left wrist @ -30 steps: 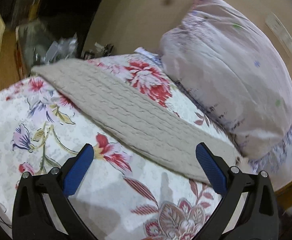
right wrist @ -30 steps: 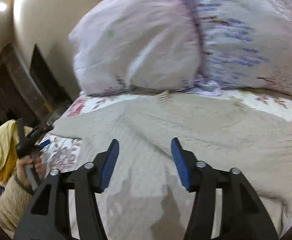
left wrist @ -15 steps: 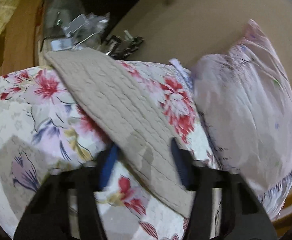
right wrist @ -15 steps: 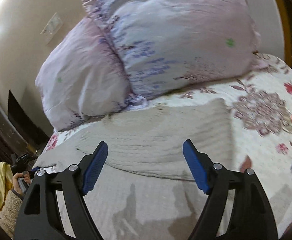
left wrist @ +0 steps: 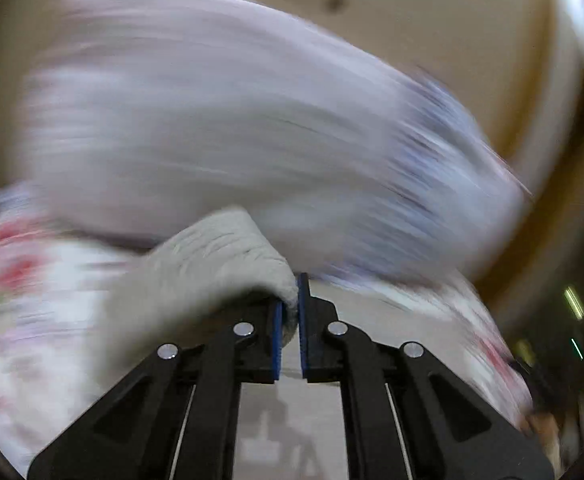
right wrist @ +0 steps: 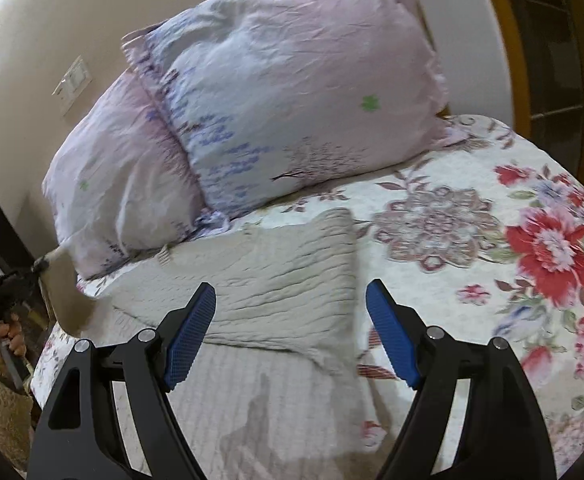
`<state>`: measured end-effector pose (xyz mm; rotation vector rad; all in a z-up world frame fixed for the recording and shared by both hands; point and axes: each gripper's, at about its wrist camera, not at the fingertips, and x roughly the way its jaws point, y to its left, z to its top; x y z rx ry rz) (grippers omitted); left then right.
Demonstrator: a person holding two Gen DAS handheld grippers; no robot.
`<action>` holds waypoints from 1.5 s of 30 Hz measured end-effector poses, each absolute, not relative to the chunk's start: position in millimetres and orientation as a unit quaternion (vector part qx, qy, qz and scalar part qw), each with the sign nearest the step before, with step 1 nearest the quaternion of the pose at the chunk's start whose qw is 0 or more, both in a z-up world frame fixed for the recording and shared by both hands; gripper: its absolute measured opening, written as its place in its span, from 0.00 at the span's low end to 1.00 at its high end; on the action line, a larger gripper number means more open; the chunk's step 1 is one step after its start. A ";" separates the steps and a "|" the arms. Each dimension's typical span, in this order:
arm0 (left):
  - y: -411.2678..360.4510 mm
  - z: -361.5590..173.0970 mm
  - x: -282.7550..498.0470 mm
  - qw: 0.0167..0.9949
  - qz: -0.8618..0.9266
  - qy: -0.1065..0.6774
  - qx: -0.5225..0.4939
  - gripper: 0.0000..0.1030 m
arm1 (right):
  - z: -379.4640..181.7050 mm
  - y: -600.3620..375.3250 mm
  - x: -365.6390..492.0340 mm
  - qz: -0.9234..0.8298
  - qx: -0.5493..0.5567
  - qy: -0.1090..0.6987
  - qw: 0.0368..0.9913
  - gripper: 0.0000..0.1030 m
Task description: Fold small clothes
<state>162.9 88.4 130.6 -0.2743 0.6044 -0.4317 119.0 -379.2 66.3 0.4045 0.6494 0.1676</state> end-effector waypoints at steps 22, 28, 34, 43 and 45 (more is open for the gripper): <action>124.6 49.1 33.1 0.906 -0.072 0.412 -0.066 0.67 | 73.3 -325.4 165.7 0.145 0.211 0.388 0.885 0.69; 124.8 32.4 12.0 0.896 -0.068 0.428 -0.091 0.68 | 44.1 -242.0 278.6 0.080 0.160 0.468 0.865 0.63; 128.9 21.2 10.2 0.889 -0.076 0.440 -0.102 0.68 | 36.1 -287.7 260.5 0.017 0.223 0.415 0.882 0.06; 135.4 15.5 -9.7 0.881 -0.132 0.428 -0.152 0.64 | 32.5 -415.6 86.6 0.013 0.301 0.399 0.866 0.78; 136.6 14.1 -16.0 0.874 -0.149 0.427 -0.176 0.58 | 17.9 -424.8 58.0 0.041 0.317 0.428 0.845 0.70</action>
